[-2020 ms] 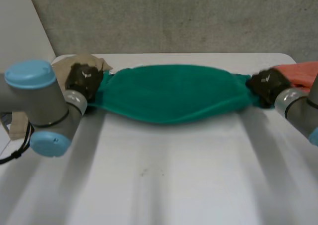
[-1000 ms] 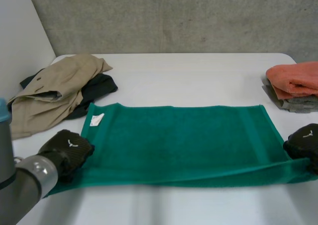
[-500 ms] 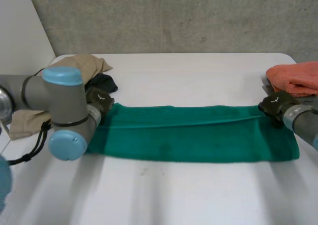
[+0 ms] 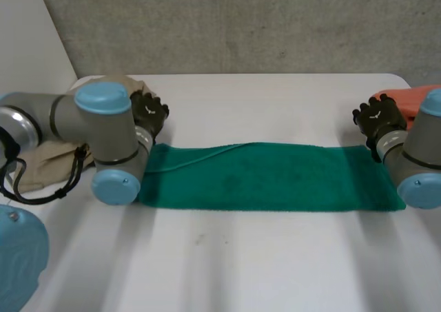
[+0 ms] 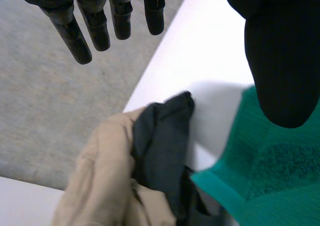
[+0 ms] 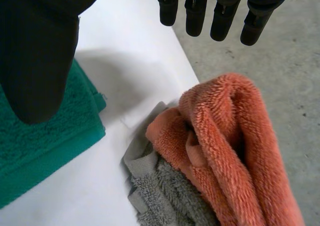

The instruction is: Fold the laundry.

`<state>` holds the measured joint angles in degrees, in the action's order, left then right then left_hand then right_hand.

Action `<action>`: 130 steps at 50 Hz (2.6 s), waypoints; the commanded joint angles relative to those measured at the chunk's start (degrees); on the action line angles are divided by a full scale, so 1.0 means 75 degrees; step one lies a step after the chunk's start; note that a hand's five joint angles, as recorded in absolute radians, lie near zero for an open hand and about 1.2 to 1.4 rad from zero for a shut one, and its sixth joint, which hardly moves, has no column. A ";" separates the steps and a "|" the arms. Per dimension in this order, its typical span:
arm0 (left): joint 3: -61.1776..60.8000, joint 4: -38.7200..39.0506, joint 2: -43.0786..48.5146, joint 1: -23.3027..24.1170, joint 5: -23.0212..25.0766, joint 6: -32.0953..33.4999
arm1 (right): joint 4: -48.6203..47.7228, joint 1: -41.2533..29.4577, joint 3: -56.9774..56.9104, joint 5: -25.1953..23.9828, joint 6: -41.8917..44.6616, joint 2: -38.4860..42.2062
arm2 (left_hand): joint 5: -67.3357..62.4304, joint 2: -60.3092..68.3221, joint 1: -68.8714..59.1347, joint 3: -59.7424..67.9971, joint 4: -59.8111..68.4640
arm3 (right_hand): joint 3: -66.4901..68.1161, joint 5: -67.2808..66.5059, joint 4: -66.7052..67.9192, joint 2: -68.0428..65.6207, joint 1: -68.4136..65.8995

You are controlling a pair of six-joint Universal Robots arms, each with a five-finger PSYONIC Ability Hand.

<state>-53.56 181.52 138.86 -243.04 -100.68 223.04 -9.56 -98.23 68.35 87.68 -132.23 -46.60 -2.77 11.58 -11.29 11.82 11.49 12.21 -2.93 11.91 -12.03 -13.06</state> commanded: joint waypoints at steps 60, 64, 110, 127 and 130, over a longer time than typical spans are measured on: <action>-0.2349 0.0817 -0.1767 -0.0383 0.0990 -0.1542 | 0.0700 0.1121 0.3731 -0.1718 -0.1049 -0.2458 | 0.0184 -0.0025 -0.0013 -0.0058 -0.0013 | -0.0239 0.0336 -0.0199 0.0215 0.0353; -0.2936 0.0853 -0.2213 -0.0372 0.1131 -0.1999 | 0.0653 0.1191 0.3730 -0.1718 -0.1049 -0.2376 | 0.0206 -0.0047 0.0009 -0.0080 -0.0036 | 0.0477 -0.0381 0.0518 -0.0502 -0.0364; -0.5408 0.0888 -0.5049 -0.0828 0.1412 -0.2269 | -0.1736 -0.2986 0.2032 -0.2605 -0.1131 -0.2157 | 0.0273 -0.0114 0.0077 -0.0147 -0.0103 | 0.9039 -0.8943 0.9079 -0.9063 -0.8925; -0.5644 0.1005 -0.5003 -0.0829 0.1541 -0.2316 | -0.1409 -0.4633 0.1715 -0.2856 -0.1306 -0.1027 | 0.0296 -0.0137 0.0099 -0.0170 -0.0125 | -0.0295 0.0391 -0.0254 0.0270 0.0408; -0.5504 0.1145 -0.4909 -0.0689 0.1740 -0.2375 | -0.1269 -0.4143 0.1925 -0.2317 -0.1996 -0.1472 | 0.0296 -0.0137 0.0099 -0.0170 -0.0125 | -0.0295 0.0391 -0.0254 0.0270 0.0408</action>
<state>-96.50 188.72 100.92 -249.65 -89.58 205.75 -20.31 -133.81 80.50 64.23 -140.59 -51.33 -2.77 11.58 -11.30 11.82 11.49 15.21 -4.60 14.44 -14.59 -14.85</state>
